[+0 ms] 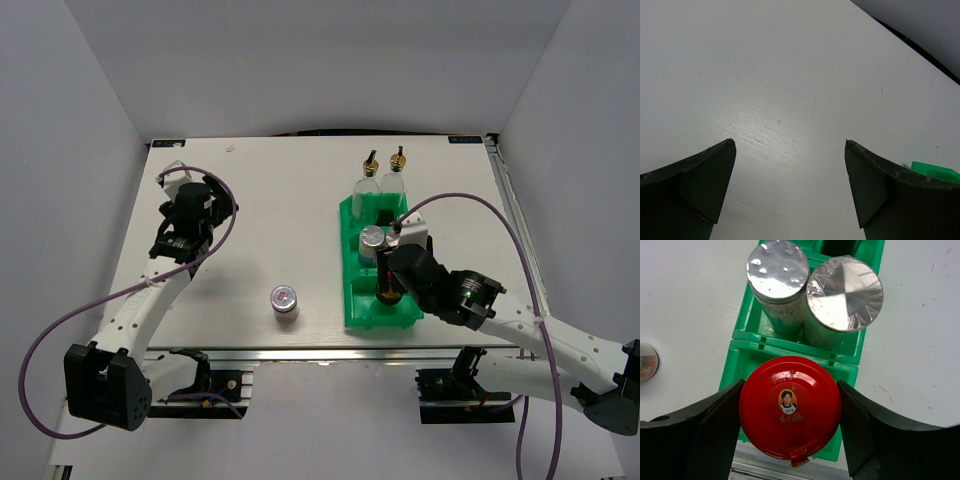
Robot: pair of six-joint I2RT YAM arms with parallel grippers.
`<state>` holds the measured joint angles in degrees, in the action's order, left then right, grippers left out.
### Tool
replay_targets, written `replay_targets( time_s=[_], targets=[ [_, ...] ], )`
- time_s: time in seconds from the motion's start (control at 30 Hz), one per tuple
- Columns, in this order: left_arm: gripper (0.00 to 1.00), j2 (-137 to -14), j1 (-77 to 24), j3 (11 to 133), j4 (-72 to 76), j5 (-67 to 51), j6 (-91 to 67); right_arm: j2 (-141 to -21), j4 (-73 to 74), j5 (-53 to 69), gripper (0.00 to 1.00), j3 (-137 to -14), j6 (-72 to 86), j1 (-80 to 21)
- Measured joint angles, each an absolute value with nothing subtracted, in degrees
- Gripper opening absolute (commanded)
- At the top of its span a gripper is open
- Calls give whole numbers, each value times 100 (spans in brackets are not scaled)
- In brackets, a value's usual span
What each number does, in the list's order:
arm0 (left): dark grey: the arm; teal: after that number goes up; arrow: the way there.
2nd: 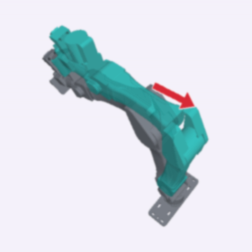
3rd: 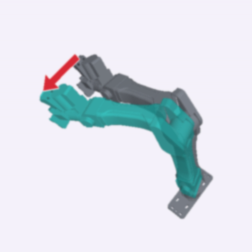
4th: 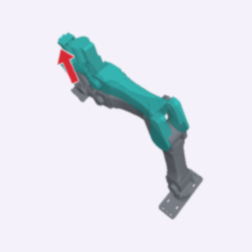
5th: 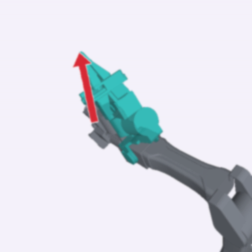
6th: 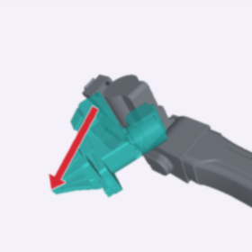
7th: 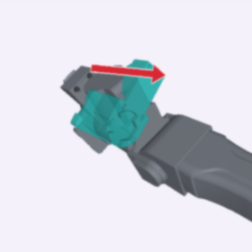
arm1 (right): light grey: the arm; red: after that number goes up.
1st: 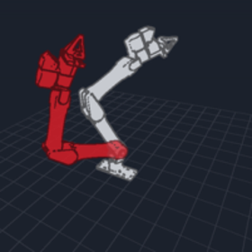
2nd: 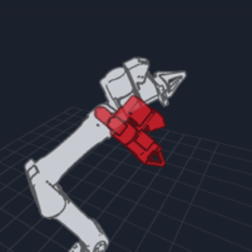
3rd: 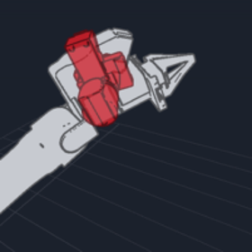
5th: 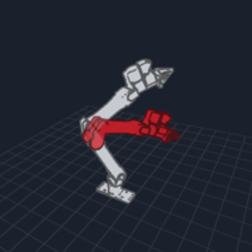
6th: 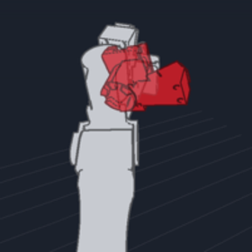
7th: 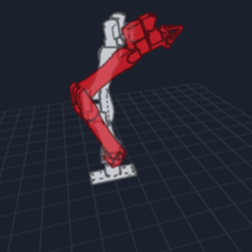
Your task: Organize the condiment bottles
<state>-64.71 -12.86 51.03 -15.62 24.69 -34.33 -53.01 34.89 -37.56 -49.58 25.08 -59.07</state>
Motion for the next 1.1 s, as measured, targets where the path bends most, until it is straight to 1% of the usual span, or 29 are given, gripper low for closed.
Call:
replay_targets(
  time_s=[0.33, 0.43, 0.47, 0.53, 0.57, 0.63, 0.67, 0.7, 0.73, 0.83, 0.87, 0.93, 0.97, 1.03, 1.1],
  targets=[
    [98, -6514, -1286, 5105, -1492, 2410, -3430, -5043, 3509, -3822, 0, -4333, 2847, -5754],
    [98, -6521, -1286, 5103, -1494, 2390, -3430, -5068, 3476, -3863, 4, -4259, 2902, -5732],
    [98, -6521, -1286, 5103, -1490, 2390, -3430, -5074, 3457, -3874, 12, -4224, 2930, -5730],
    [98, -6521, -1286, 5105, -1492, 2377, -3428, -5096, 3406, -3903, 20, -4154, 2963, -5704],
    [98, -6521, -1286, 5105, -1492, 2370, -3428, -5107, 3376, -3905, 27, -4115, 2969, -5695],
    [98, -6521, -1286, 5103, -1492, 2353, -3428, -5124, 3282, -3911, 34, -4023, 2965, -5662],
    [98, -6521, -1286, 5103, -1492, 2351, -3428, -5142, 3225, -3924, 41, -3972, 2965, -5645],
    [98, -6521, -1286, 5105, -1490, 2349, -3428, -5166, 3177, -3924, 44, -3931, 2967, -5621],
    [98, -6521, -1286, 5105, -1492, 2351, -3428, -5201, 3135, -3931, 51, -3896, 2963, -5592],
    [98, -6523, -1286, 5105, -1492, 2335, -3430, -5288, 3011, -3964, 61, -3868, 2969, -5527],
    [98, -6525, -1286, 5103, -1492, 2329, -3430, -5317, 2985, -3966, 67, -3868, 2982, -5513],
    [98, -6528, -1286, 5103, -1492, 2311, -3430, -5352, 2945, -3997, 74, -3868, 2995, -5511],
    [98, -6528, -1286, 5103, -1492, 2309, -3430, -5358, 2941, -4001, 86, -3868, 3013, -5509],
    [98, -6525, -1286, 5105, -1492, 2307, -3430, -5363, 2943, -4007, 89, -3868, 3033, -5509],
    [98, -6528, -1286, 5103, -1490, 2305, -3433, -5363, 2947, -4025, 89, -3881, 3079, -5509]
  ],
)
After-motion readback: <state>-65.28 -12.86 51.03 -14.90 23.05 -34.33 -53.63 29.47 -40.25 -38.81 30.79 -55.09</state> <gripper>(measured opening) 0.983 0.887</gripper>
